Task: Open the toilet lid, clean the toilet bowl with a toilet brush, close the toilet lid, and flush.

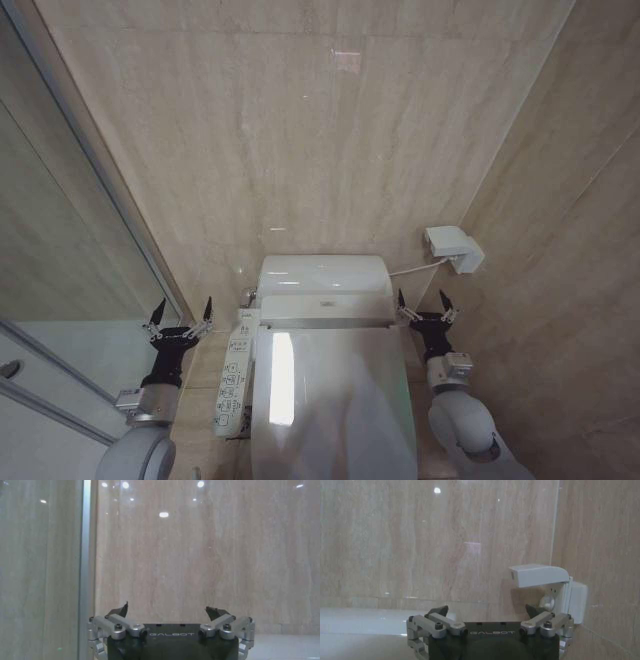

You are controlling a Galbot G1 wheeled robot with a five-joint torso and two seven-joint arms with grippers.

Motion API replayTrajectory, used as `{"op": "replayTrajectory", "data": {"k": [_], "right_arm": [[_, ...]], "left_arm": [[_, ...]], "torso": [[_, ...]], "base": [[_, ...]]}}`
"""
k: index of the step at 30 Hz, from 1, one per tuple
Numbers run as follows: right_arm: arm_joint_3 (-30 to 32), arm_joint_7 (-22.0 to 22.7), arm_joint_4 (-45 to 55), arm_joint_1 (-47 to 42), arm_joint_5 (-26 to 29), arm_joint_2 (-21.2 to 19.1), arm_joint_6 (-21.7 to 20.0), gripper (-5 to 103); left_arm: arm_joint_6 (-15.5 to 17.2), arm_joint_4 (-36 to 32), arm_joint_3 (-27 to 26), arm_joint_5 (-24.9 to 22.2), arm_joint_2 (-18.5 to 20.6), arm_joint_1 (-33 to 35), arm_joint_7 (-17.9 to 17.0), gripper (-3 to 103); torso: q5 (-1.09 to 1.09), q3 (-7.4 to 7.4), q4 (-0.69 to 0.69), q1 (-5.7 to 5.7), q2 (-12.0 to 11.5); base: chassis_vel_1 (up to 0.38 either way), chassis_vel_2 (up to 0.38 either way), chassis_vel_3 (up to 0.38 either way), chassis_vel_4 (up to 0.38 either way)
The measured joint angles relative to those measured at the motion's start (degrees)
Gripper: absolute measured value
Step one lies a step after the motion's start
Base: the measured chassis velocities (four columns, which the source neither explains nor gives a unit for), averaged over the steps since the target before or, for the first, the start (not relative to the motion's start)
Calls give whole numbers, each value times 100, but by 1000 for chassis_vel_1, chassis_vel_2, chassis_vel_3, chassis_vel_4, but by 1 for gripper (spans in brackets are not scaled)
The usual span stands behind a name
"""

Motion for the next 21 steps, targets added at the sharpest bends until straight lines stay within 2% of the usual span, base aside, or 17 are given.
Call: {"op": "replayTrajectory", "data": {"k": [10, 21], "right_arm": [[0, 0, 0, 0, 0, 0, 0, 100], [0, 0, 0, 0, 0, 0, 0, 100]], "left_arm": [[-28, 15, -113, -91, -156, -2, 34, 100], [-51, 64, -87, -33, -163, -25, 60, 100]], "torso": [[0, 0, -1, 0, 0], [0, 0, -1, 0, -1]], "base": [[0, 0, 0, 0], [0, 0, 0, 0]]}}
